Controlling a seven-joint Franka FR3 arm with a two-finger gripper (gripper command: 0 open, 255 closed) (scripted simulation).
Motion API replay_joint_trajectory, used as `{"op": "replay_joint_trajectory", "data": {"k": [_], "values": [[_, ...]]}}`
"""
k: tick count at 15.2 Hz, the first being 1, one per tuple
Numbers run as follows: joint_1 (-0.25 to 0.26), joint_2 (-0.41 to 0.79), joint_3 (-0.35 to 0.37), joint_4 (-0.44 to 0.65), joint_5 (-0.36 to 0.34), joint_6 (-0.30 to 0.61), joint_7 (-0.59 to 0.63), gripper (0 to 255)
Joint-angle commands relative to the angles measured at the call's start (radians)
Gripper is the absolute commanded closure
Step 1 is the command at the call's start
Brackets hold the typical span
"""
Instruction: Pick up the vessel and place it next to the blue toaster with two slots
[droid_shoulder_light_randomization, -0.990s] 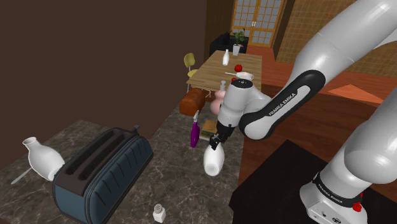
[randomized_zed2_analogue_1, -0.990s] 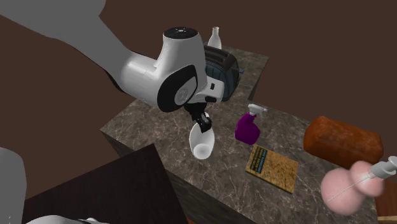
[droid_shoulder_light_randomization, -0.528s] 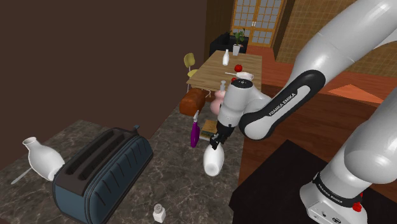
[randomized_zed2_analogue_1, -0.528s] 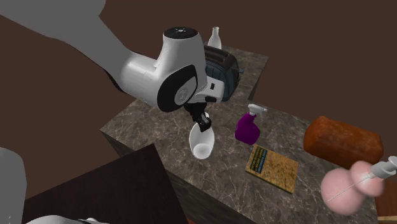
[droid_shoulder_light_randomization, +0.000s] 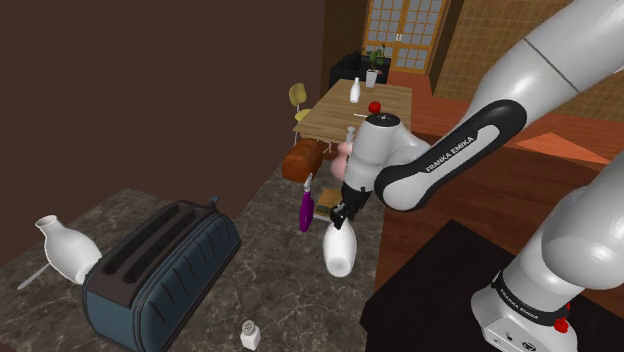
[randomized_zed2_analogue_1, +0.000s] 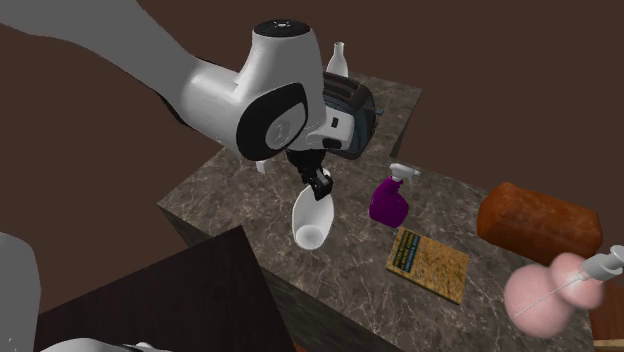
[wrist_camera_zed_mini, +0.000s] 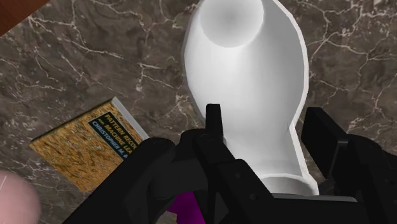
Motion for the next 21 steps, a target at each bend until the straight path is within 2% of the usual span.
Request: {"op": "replay_joint_trajectory", "data": {"k": [1, 10, 21], "values": [[0.006, -0.03, -0.004, 0.004, 0.026, -0.032, -0.021, 255], [0.03, -0.149, -0.027, 0.039, 0.09, -0.181, -0.071, 255], [0.044, -0.258, -0.054, 0.108, 0.118, -0.357, -0.098, 255]]}}
